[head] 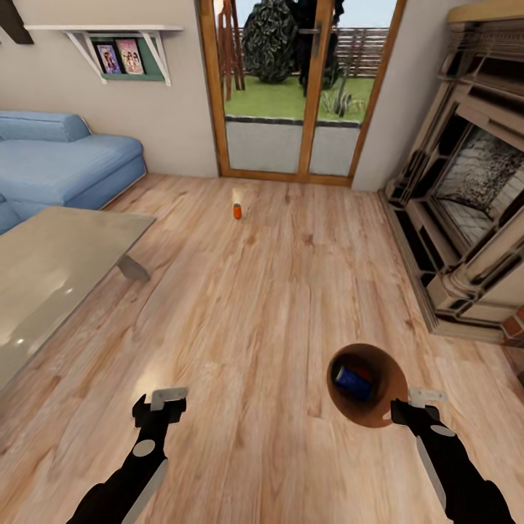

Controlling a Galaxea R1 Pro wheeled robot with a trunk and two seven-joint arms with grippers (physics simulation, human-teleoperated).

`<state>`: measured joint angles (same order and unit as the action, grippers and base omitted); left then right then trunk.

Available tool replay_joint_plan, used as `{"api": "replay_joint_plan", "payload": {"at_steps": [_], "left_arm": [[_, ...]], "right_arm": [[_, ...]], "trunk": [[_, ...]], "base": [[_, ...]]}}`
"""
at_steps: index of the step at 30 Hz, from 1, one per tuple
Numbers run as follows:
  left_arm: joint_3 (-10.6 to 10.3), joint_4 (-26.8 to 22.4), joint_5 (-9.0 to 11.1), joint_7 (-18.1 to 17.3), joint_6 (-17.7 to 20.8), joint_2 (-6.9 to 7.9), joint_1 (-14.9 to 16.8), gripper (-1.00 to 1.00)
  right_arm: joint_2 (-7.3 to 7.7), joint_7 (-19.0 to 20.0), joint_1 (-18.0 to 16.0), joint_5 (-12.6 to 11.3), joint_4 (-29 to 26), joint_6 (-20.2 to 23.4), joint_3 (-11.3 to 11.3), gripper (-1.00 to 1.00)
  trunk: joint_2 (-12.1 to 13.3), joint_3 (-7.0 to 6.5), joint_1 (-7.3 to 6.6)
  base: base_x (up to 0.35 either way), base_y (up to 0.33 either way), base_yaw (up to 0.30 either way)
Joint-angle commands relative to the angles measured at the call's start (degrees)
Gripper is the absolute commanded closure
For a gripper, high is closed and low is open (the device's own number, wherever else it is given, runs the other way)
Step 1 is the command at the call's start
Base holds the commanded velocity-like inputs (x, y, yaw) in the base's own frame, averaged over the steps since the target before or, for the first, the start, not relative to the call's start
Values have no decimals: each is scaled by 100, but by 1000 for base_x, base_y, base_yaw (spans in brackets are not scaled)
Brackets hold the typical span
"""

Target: Put the three can of soda from the living room inside the tash can in the kitchen.

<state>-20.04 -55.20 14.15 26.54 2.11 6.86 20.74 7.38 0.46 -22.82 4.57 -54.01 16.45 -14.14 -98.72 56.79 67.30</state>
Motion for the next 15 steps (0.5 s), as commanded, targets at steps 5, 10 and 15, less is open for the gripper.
{"api": "replay_joint_plan", "payload": {"at_steps": [5, 10, 15], "left_arm": [[0, 0, 0, 0, 0, 0, 0, -100], [0, 0, 0, 0, 0, 0, 0, -100], [0, 0, 0, 0, 0, 0, 0, -100]], "right_arm": [[0, 24, -3, -14, -6, -2, -1, 100], [0, 24, -3, -9, -6, -2, -1, 100], [0, 24, -3, -9, -5, 0, 2, 100]], "trunk": [[0, -1, 0], [0, -1, 0], [0, -1, 0]], "base": [[291, -180, 0], [290, -183, 0], [290, -184, 0]]}}
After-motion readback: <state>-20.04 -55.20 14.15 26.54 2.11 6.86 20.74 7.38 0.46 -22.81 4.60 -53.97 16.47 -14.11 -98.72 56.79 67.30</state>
